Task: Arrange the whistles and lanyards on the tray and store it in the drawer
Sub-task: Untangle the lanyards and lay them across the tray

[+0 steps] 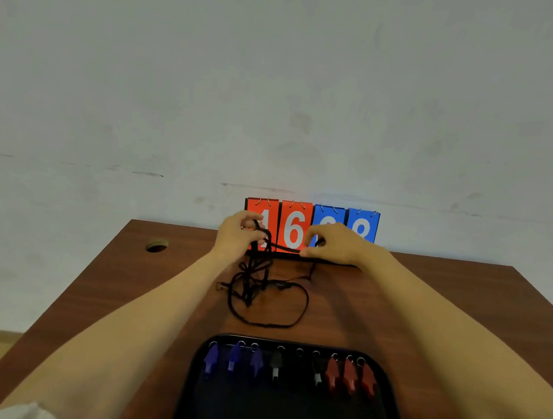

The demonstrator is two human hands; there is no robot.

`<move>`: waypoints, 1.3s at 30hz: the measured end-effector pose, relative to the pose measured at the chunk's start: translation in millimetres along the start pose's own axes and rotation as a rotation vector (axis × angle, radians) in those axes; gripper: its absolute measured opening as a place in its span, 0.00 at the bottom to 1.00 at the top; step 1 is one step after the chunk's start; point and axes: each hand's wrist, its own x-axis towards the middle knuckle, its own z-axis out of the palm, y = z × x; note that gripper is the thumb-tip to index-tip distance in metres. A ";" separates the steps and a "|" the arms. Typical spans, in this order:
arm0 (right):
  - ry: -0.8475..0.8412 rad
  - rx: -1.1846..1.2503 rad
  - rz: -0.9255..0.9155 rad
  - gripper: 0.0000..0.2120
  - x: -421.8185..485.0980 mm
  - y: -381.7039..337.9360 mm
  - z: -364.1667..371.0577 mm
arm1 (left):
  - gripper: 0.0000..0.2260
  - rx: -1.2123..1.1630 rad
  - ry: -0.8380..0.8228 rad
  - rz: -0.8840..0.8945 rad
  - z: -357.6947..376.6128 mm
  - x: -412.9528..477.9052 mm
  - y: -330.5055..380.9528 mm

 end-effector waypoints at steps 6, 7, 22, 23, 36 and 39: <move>0.084 0.178 -0.082 0.21 4.1 -21.0 14.8 | 0.11 -0.025 -0.084 0.072 7.2 -4.3 21.3; 0.104 0.195 -0.069 0.18 6.7 -25.4 17.4 | 0.10 -0.036 -0.075 0.078 8.9 -4.7 22.8; 0.023 0.189 0.023 0.15 4.8 -16.9 26.2 | 0.10 -0.150 0.073 -0.065 -6.5 -6.0 23.4; -0.025 0.120 0.008 0.15 4.0 -17.8 27.7 | 0.10 -0.183 0.056 -0.079 -7.5 -5.8 23.3; 0.264 0.102 0.399 0.13 10.0 26.0 1.7 | 0.13 0.161 0.084 -0.207 -30.0 1.0 -14.8; 0.299 0.191 0.305 0.14 4.9 10.3 -8.5 | 0.18 0.446 -0.084 -0.184 -16.3 -9.7 -4.8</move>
